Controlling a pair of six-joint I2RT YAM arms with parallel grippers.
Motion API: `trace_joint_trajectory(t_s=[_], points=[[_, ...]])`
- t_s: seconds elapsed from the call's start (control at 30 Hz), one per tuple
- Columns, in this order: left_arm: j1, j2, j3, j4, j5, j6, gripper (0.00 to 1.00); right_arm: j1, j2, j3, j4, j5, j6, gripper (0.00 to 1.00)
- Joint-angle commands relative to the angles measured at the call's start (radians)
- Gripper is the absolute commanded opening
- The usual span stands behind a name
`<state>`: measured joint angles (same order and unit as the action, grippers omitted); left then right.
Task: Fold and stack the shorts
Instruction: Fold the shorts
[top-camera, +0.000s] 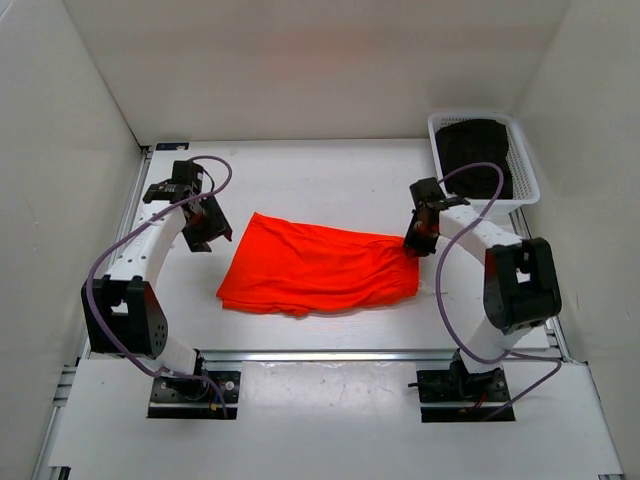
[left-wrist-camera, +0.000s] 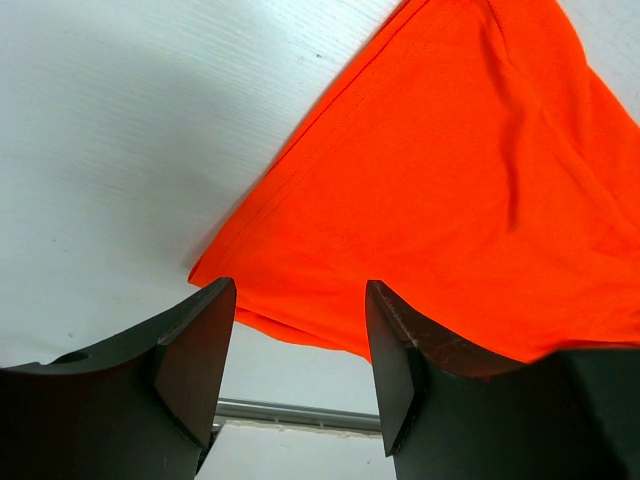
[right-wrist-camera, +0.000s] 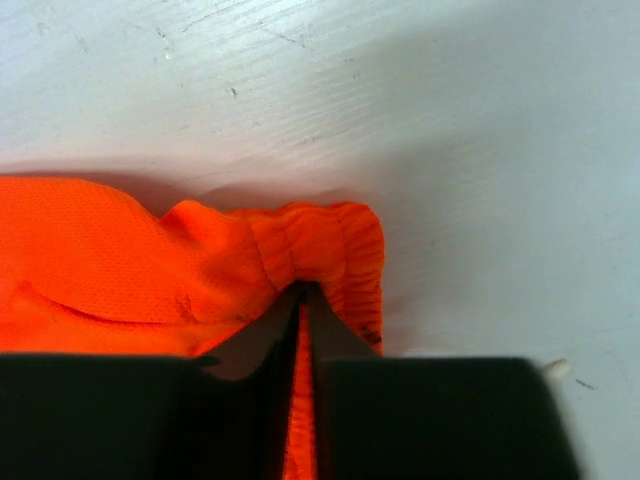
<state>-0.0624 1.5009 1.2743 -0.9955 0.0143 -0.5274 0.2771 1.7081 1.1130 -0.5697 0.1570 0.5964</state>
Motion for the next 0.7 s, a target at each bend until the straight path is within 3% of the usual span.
trace_joint_trajectory(t_s=[0.0,0.03,0.07,0.13,0.3,0.4,0.5,0.67], points=[[-0.007,-0.008,-0.009,-0.008,0.006,0.027,0.66,0.002,-0.152,0.048,-0.054,0.030,-0.020,0.29],[-0.007,-0.008,-0.009,-0.008,0.006,0.027,0.66,0.002,-0.227,0.048,-0.064,0.030,-0.020,0.61],[-0.007,-0.008,0.000,-0.008,0.006,0.027,0.66,0.002,-0.263,0.048,-0.082,0.030,-0.020,0.77],[-0.007,-0.019,0.000,-0.008,0.006,0.027,0.66,-0.009,-0.341,0.048,-0.108,0.030,-0.020,0.97],[-0.016,-0.019,0.000,-0.008,0.006,0.027,0.66,-0.097,-0.456,-0.111,-0.108,-0.135,0.005,1.00],[-0.016,-0.028,-0.010,-0.008,0.006,0.027,0.66,-0.156,-0.540,-0.296,-0.027,-0.338,0.057,1.00],[-0.016,-0.037,-0.021,-0.008,0.006,0.027,0.66,-0.188,-0.629,-0.470,0.075,-0.460,0.163,1.00],[-0.016,-0.047,-0.021,-0.008,0.006,0.037,0.66,-0.199,-0.699,-0.643,0.253,-0.528,0.383,1.00]])
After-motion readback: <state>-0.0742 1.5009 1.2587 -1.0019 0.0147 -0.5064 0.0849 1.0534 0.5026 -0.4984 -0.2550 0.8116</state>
